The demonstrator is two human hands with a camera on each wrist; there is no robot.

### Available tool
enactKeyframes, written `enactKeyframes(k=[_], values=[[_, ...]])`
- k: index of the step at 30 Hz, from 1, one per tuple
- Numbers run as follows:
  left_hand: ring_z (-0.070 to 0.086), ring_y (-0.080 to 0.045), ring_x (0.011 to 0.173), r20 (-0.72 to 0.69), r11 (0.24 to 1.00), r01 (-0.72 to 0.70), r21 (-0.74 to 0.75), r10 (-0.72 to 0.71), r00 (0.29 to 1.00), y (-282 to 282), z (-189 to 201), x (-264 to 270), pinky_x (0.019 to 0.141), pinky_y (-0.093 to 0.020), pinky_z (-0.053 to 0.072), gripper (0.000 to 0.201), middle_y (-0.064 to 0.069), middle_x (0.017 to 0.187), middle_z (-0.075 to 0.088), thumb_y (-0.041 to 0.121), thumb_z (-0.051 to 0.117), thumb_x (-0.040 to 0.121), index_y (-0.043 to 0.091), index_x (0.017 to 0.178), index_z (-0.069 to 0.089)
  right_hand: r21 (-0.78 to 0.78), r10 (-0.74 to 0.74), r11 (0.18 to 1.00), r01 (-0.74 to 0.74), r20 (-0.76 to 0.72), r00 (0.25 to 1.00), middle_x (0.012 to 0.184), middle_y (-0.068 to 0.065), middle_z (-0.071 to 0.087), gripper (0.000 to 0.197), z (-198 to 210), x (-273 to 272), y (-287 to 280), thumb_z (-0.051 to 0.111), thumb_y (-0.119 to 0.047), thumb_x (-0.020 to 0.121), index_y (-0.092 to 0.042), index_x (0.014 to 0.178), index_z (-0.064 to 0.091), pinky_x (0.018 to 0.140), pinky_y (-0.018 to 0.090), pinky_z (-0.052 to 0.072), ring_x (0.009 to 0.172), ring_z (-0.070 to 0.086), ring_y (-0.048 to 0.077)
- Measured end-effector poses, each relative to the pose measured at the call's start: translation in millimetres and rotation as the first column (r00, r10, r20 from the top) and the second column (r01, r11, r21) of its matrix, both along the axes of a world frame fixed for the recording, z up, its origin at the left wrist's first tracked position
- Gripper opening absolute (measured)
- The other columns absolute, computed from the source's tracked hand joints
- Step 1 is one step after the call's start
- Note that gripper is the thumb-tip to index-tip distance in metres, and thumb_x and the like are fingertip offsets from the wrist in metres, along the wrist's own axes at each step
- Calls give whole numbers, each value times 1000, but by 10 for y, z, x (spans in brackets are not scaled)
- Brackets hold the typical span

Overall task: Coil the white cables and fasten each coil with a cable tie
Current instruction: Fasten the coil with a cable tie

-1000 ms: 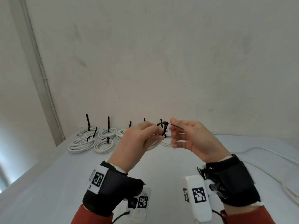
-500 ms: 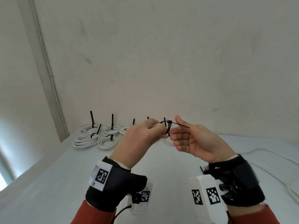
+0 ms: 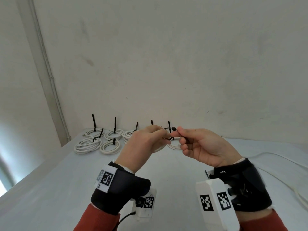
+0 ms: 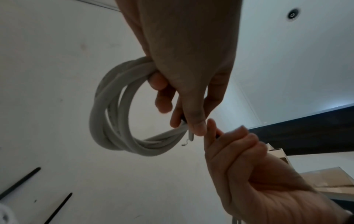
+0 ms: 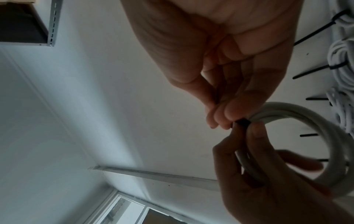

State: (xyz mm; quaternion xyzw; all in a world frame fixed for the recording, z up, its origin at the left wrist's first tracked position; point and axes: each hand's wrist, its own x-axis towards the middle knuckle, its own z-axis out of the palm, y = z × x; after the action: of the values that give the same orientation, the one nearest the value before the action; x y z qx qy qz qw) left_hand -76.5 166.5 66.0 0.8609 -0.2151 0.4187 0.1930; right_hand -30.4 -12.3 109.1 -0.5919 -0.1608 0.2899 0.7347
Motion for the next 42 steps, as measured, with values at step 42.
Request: enactKeyframes(k=[42], values=[[64,0,90,9,926,83,-369,-86,996,47,63,-60,80,-13,46,29,18,100,69,22,63,88,27,117,64,-14,154,988,-156,258,954,88,15,71,29,-7,-96,28,46,-22,96,-1,99,65,76,32,54,75,65,25]])
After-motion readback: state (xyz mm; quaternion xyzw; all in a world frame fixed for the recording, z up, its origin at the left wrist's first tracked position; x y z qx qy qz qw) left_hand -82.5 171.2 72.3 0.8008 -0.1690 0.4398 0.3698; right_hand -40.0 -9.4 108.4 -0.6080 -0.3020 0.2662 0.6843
